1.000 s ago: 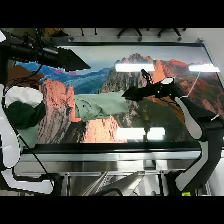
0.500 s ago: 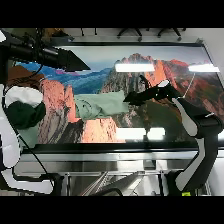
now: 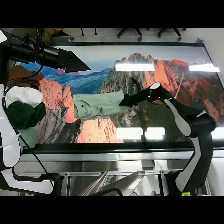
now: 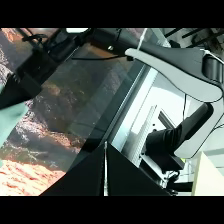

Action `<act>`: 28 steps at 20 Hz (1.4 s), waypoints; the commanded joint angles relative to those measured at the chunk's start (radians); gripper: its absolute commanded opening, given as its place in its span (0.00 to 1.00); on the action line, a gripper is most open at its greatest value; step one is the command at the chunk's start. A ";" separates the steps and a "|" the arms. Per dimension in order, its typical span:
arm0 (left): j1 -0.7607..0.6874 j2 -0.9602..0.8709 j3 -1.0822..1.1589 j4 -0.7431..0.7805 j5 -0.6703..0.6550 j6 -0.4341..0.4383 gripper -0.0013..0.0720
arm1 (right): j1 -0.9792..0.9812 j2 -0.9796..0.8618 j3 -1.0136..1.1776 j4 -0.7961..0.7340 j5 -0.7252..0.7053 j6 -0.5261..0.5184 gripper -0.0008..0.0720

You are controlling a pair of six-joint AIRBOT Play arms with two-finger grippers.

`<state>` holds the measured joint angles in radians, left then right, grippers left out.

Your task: Fold the shirts.

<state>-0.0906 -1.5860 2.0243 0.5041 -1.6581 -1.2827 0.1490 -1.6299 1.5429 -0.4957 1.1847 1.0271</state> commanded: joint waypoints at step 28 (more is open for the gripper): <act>0.000 -0.004 -0.001 0.002 -0.025 0.018 0.04 | -1.035 0.404 -0.300 -1.039 0.132 0.595 0.03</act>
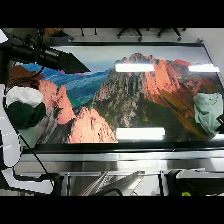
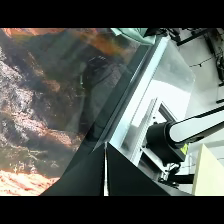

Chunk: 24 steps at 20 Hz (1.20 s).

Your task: Fold the shirts.

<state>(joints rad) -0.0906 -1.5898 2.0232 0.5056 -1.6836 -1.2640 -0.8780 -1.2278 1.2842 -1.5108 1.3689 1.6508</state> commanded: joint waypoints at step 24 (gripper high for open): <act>0.032 0.055 -0.078 0.000 0.057 0.002 0.04 | 0.197 0.224 0.368 0.330 0.201 0.016 0.03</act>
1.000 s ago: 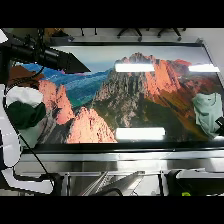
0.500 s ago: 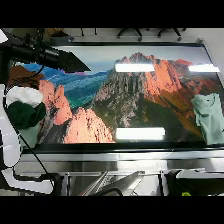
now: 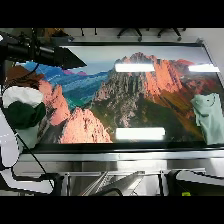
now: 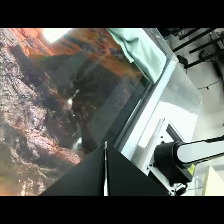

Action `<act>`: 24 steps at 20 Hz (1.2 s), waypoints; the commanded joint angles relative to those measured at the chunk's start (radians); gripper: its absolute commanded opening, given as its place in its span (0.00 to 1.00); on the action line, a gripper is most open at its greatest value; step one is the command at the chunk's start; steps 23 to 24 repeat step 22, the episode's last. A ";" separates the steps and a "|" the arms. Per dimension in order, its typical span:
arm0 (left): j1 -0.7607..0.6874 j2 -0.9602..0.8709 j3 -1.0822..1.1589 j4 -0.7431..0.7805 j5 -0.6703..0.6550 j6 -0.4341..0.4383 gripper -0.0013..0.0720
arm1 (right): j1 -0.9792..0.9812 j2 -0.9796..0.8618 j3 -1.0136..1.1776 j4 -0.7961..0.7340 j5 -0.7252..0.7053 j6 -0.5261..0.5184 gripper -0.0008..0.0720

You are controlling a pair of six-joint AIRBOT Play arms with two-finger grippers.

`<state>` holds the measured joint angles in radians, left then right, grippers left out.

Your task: Fold the shirts.

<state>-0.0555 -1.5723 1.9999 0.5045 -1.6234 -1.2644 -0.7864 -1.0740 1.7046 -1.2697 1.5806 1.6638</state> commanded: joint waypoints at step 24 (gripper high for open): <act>-0.129 0.747 -1.237 0.053 0.247 0.130 0.04 | 0.848 0.583 -0.907 0.094 -0.343 0.139 0.03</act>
